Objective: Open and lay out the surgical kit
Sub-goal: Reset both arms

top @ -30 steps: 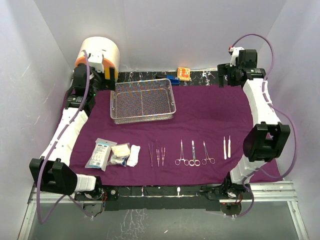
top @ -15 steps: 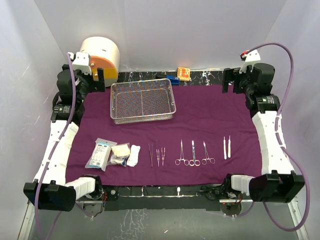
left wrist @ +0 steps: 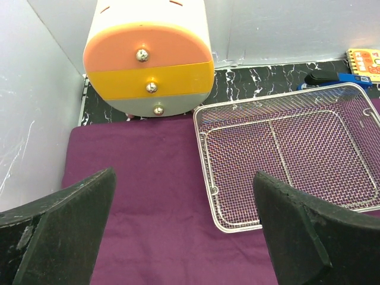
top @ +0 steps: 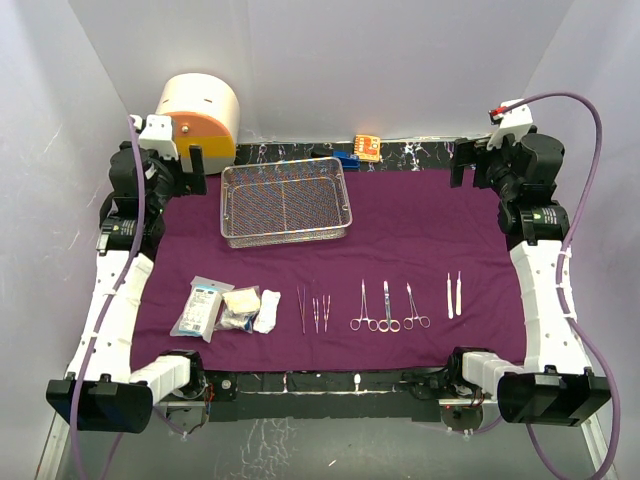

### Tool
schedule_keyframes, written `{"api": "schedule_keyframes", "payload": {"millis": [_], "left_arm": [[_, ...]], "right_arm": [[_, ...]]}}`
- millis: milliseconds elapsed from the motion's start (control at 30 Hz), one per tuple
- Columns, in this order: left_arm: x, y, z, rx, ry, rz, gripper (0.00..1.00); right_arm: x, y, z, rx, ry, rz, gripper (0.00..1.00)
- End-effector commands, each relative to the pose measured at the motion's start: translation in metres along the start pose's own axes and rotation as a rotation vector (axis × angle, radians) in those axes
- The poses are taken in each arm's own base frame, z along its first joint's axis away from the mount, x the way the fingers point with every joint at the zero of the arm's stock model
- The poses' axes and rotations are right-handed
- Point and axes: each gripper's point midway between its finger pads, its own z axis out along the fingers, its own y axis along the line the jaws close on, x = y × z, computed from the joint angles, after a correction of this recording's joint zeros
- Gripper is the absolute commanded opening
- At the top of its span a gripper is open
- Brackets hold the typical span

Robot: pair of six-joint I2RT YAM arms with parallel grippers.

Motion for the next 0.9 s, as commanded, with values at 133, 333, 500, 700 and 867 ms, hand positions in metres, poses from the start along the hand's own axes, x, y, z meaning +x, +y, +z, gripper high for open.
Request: {"api": "schedule_keyframes", "payload": {"millis": [133,333,500,700,867], "left_arm": [[-0.005,0.008,-0.011,0.000,0.000,-0.056,0.98],[-0.011,0.019,-0.014,-0.047,-0.009,-0.050,0.98],[-0.008,0.020,-0.013,-0.051,-0.008,-0.042,0.98],[-0.007,0.021,-0.013,-0.054,-0.009,-0.040,0.98],[-0.008,0.022,-0.015,-0.057,-0.011,-0.037,0.98]], "right_arm": [[-0.018,-0.001,-0.001,-0.015,-0.055,-0.030,0.98],[-0.021,0.002,0.002,-0.035,-0.048,-0.029,0.98],[-0.020,0.003,0.003,-0.042,-0.046,-0.029,0.98],[-0.019,0.003,-0.001,-0.040,-0.048,-0.033,0.98],[-0.018,0.003,-0.001,-0.040,-0.047,-0.034,0.98]]}}
